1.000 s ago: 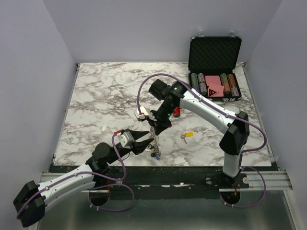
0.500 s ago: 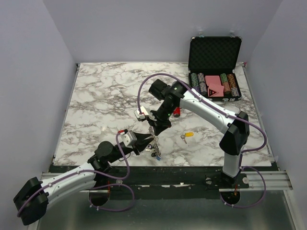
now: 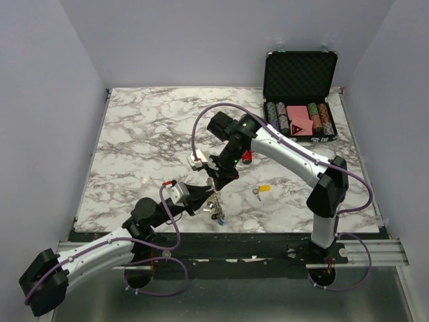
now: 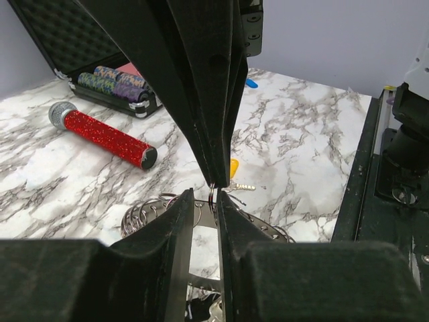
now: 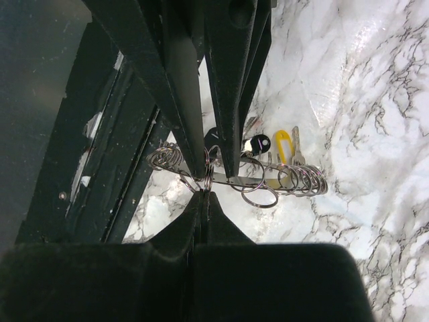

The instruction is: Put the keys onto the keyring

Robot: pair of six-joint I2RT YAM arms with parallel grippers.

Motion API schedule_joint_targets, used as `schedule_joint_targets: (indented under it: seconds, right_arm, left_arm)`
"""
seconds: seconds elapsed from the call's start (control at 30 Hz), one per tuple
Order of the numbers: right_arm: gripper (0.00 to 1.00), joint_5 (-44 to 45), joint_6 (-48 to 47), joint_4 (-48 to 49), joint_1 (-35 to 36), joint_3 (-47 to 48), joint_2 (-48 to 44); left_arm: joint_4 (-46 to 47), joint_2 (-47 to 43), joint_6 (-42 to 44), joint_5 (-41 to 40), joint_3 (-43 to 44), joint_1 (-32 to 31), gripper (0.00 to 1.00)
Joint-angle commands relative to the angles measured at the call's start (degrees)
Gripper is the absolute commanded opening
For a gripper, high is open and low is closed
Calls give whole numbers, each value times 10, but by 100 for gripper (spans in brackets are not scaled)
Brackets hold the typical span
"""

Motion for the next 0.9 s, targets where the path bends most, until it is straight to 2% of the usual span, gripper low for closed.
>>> schedule_joint_targets:
  seconds: [0.0,0.43,0.7,0.77,0.87]
  right_arm:
    - [0,-24,-7,-49,7,-1,-8]
    - [0,-26,-8,-49,9,-5,-8]
    - [0,-30,-10,-49,10,-9,-9]
    - [0,-31,-11,-49,9,-10,-9]
    - [0,-35,-13,-49,8,-12,-10]
  left_arm:
    - [27,3,-9,20,-14,5,26]
    - [46,28,-19,42,-7,12,22]
    - [43,41,-19,55,-2,17,11]
    - [42,43,-19,56,-2,17,0]
    - [41,43,-22,56,-3,19,0]
